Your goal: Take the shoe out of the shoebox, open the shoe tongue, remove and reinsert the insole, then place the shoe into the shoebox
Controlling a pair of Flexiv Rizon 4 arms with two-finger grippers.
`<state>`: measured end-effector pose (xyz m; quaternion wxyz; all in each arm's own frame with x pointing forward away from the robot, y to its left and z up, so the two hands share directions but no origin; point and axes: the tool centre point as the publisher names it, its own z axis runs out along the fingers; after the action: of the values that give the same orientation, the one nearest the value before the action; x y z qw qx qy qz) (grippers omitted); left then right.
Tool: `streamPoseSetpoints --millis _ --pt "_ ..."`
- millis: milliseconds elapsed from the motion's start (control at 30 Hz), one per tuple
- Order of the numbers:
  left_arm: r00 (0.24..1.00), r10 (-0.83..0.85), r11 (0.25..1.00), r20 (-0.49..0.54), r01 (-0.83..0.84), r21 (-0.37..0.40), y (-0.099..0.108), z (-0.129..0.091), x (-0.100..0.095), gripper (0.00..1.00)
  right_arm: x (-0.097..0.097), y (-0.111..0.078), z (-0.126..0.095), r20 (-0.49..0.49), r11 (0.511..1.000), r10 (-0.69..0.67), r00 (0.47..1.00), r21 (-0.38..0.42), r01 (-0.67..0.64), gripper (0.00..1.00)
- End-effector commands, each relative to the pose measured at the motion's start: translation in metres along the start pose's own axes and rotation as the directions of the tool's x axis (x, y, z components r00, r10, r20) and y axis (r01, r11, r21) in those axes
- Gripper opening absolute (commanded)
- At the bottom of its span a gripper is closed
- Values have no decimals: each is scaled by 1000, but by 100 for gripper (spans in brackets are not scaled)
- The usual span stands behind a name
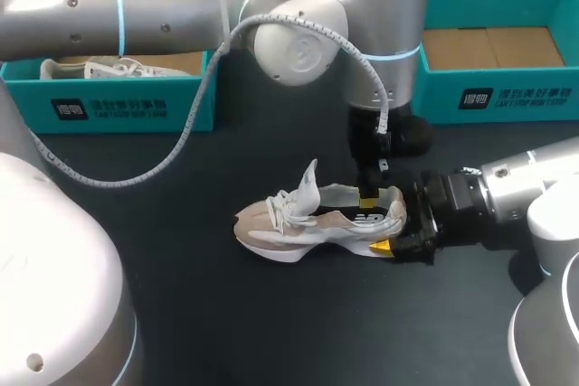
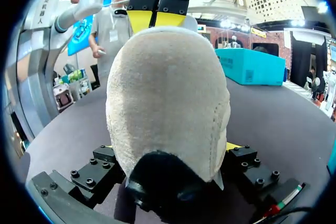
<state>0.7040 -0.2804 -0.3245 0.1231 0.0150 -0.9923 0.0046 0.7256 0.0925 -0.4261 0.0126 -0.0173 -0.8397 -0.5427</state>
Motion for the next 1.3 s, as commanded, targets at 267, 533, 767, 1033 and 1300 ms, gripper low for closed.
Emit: streamPoseSetpoints --millis 267,533,767,1033,1300 --pt "998 61 996 6 -61 57 7 9 -9 0 0 -4 2 0 1000 0 1000 0 0 0" --pt "990 139 990 -20 -138 41 16 25 -14 0 0 -4 2 0 1000 0 1000 0 0 0" --pt "988 151 988 -36 -150 27 18 37 -9 0 0 -4 2 0 1000 0 1000 0 0 0" --pt "986 155 988 -64 -155 17 19 48 -6 0 0 -4 2 0 1000 0 1000 0 0 0" --pt "981 184 983 -65 -183 19 23 59 -6 0 0 -4 2 0 1000 0 1000 0 0 0"
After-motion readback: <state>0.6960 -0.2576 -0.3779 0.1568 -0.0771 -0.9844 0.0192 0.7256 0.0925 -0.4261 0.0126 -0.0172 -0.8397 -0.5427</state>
